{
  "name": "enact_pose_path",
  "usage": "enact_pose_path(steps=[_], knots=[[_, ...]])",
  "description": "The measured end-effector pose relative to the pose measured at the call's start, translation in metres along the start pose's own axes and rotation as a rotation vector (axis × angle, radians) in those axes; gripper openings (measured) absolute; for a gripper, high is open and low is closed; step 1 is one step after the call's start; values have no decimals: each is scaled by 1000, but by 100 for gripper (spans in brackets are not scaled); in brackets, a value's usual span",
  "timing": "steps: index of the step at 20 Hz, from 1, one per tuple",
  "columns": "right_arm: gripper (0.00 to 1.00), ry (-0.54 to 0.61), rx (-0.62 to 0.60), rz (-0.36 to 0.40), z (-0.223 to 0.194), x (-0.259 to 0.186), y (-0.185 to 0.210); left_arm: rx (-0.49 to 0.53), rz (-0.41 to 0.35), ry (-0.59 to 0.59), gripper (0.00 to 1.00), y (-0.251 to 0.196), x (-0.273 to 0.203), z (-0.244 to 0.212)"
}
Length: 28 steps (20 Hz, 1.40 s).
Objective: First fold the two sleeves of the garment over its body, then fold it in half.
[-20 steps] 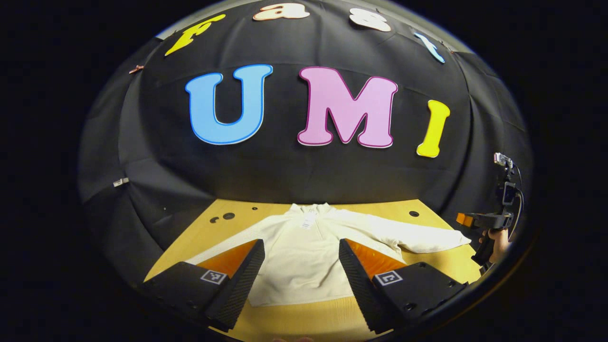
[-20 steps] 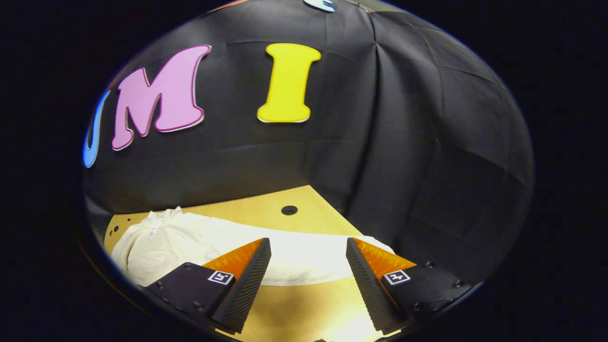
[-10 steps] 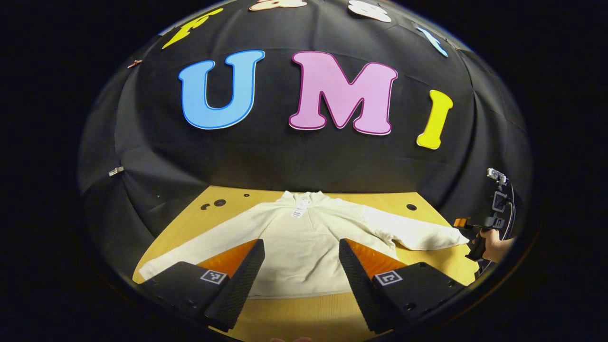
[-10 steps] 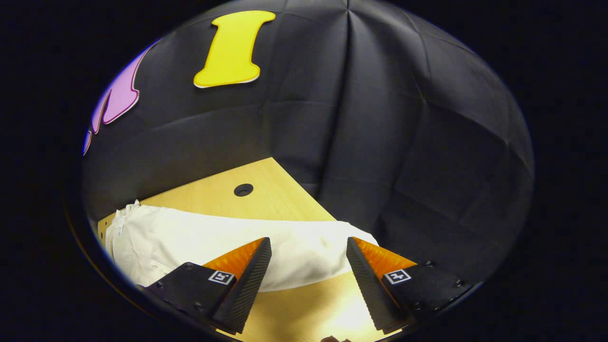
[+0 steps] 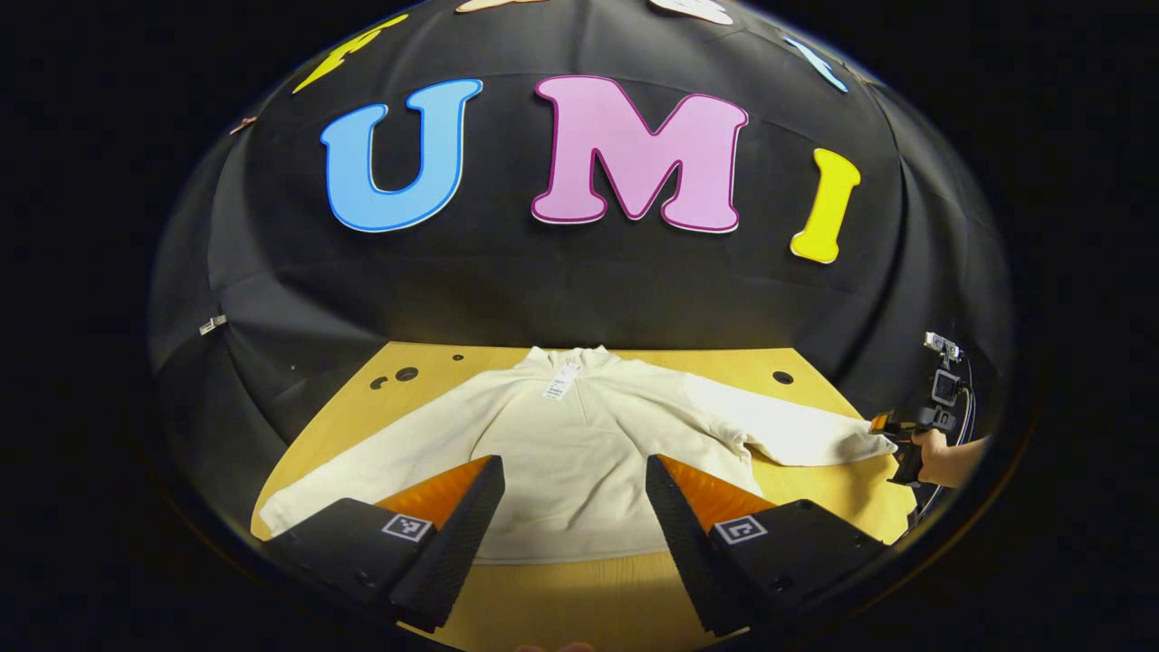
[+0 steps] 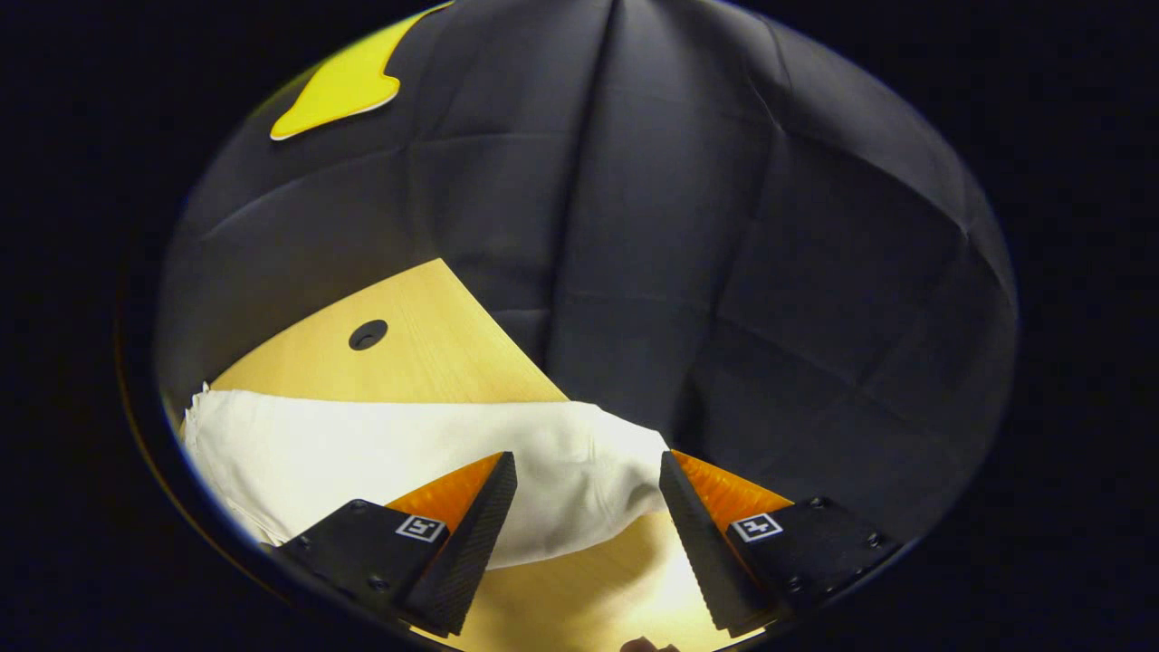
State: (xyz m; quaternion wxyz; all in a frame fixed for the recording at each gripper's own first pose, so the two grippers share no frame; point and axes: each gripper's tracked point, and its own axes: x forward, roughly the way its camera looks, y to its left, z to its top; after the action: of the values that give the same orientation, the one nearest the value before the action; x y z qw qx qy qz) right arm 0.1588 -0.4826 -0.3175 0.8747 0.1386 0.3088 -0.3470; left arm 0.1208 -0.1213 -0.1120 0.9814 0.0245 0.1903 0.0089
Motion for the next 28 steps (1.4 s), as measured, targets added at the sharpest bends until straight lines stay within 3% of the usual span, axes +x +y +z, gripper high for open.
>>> enact_pose_path(steps=[4,8,9,10,11,12,14,15,16,17,18,23,28], knots=[[97,56,0,6,-18,15,-9,32,-4,-1,97,-7,2,1],[98,1,-42,26,-22,15,-2,59,14,-20,96,-8,4,6],[89,-19,-43,19,-16,10,-1,69,17,-27,96,-8,4,7],[86,-12,-43,38,-19,13,4,76,22,-34,96,-7,3,9],[66,-18,-47,41,-17,10,8,76,26,-40,96,-6,2,9],[76,-13,-57,55,-20,11,16,75,34,-43,96,-4,-1,10],[33,-12,-105,40,-20,12,23,77,45,-50,96,1,-5,11],[19,-8,-126,43,-21,12,25,75,52,-51,96,4,-7,9],[18,-1,-132,64,-22,9,31,71,60,-52,96,8,-8,9],[10,0,-122,126,-24,6,40,62,69,-51,96,13,-10,8],[8,-6,-131,178,-25,2,47,52,79,-46,96,17,-12,5],[5,1,-239,240,-22,-13,71,33,119,-67,96,41,-21,8],[5,-64,-181,279,30,-65,86,0,129,-78,96,58,-27,12]])
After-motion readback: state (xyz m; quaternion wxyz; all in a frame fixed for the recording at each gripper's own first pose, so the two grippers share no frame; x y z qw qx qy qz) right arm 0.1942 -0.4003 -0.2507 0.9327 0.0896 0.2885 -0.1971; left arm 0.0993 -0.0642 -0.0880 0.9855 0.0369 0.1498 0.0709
